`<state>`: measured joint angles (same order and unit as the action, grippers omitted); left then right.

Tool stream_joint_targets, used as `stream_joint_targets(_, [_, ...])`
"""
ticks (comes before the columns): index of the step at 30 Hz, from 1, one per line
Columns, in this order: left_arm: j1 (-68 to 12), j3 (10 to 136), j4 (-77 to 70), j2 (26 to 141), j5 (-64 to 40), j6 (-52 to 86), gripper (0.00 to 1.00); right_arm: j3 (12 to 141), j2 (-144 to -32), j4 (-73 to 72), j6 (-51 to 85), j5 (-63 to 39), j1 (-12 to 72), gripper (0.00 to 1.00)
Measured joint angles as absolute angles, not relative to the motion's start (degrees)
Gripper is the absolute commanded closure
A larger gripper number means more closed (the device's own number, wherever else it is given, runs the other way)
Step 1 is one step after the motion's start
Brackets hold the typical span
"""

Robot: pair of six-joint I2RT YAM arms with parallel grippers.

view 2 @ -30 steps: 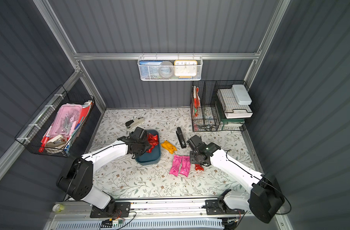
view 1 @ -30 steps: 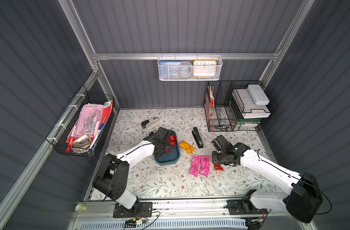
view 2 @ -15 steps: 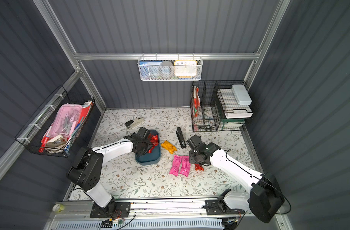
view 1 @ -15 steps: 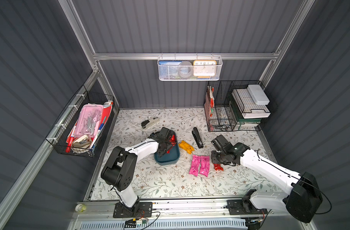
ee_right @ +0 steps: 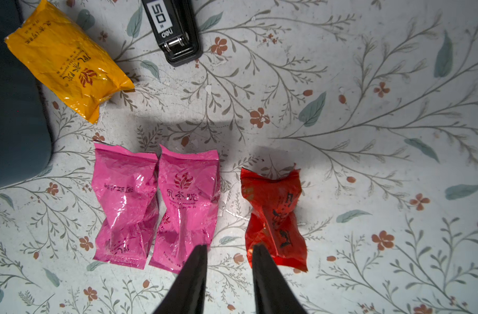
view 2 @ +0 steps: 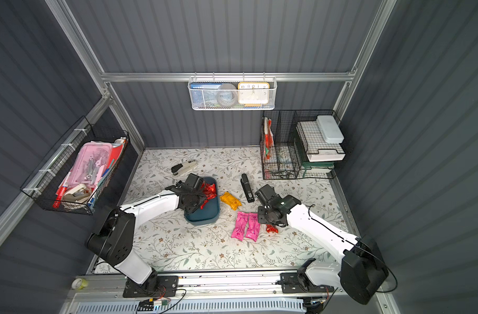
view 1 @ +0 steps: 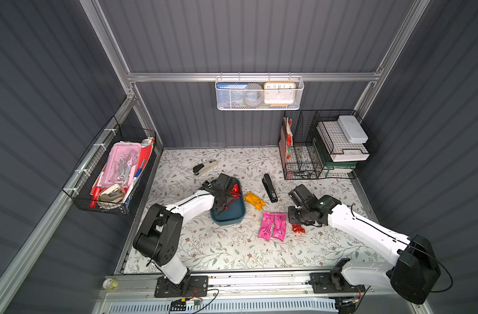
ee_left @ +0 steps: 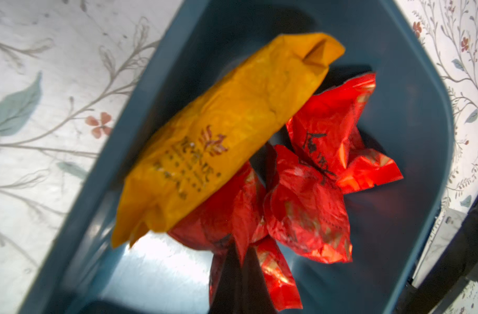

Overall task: Take the tea bags out of the storage box
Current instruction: Pick up the tea bag from the storage box.

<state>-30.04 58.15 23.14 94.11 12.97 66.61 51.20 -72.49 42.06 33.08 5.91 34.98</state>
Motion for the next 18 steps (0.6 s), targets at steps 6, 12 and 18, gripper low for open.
stream_joint_targets(6, [-30.04, 57.84, 26.74, 86.85, 14.5, 63.31, 1.0, 51.2, -72.49, 40.69, 33.69, 5.1, 34.98, 0.67])
stream_joint_targets(12, [-30.02, 57.87, 29.63, 80.51, 14.41, 57.39, 1.0, 51.2, -72.58, 39.97, 33.82, 4.47, 34.98, 0.67])
stream_joint_targets(18, [-30.02, 57.87, 31.35, 80.42, 9.26, 50.48, 1.0, 51.2, -72.82, 39.79, 33.85, 4.08, 34.98, 0.67])
